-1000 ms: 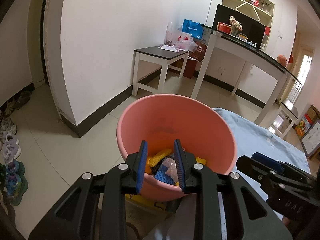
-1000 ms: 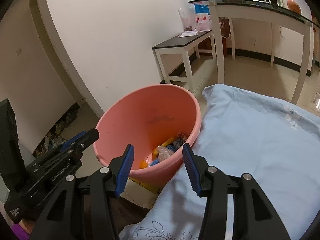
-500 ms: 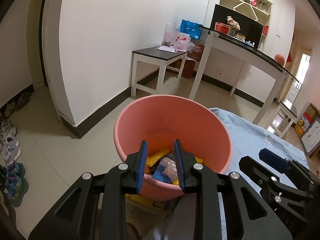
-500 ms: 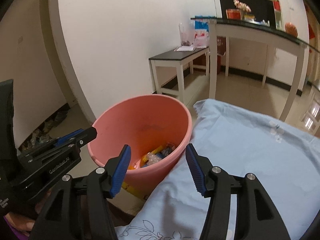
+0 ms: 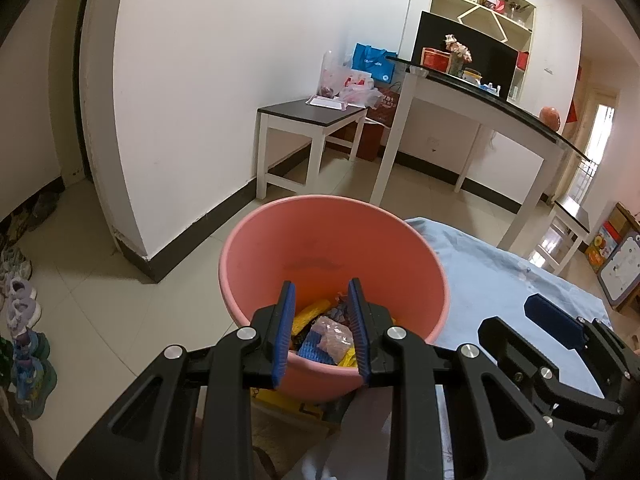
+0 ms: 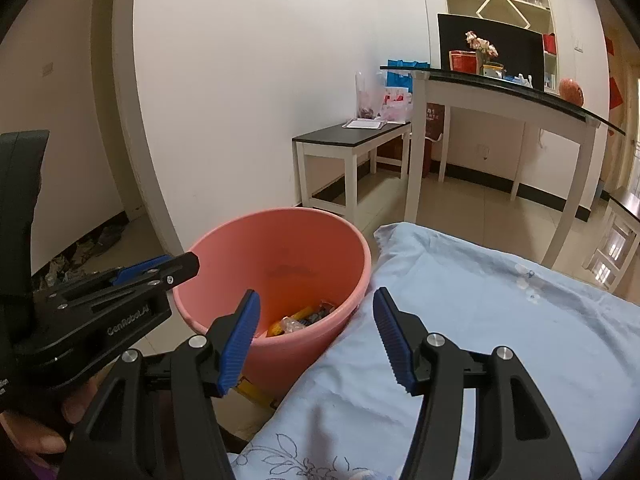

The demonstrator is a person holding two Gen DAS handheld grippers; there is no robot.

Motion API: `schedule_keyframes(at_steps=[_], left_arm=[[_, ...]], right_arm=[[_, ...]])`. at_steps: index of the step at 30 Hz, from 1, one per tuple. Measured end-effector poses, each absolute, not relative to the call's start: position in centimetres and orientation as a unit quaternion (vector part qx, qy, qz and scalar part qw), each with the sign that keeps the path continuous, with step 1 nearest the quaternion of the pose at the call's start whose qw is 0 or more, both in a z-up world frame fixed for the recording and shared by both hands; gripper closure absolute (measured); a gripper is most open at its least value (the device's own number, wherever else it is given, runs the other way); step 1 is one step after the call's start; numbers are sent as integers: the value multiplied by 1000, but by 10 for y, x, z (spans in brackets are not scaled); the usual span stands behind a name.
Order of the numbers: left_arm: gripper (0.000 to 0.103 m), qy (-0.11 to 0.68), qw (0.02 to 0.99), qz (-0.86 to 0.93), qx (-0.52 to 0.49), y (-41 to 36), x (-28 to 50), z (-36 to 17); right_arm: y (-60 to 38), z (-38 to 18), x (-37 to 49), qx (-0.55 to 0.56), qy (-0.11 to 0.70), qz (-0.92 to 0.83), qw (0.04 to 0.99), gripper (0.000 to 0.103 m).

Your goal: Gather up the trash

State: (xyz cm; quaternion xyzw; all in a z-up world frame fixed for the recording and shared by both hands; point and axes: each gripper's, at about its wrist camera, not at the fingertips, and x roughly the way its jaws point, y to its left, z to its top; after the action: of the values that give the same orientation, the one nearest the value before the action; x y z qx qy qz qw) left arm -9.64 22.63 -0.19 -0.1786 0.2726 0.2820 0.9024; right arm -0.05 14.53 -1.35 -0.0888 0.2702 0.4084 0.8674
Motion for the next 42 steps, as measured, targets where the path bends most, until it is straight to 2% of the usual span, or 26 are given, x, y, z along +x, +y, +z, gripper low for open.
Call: schedule_keyframes(at_steps=[42], left_arm=[[76,253,916,282,-135,149,-96,33]], right_arm=[[86,8,-29,-48,225,413,881,44]])
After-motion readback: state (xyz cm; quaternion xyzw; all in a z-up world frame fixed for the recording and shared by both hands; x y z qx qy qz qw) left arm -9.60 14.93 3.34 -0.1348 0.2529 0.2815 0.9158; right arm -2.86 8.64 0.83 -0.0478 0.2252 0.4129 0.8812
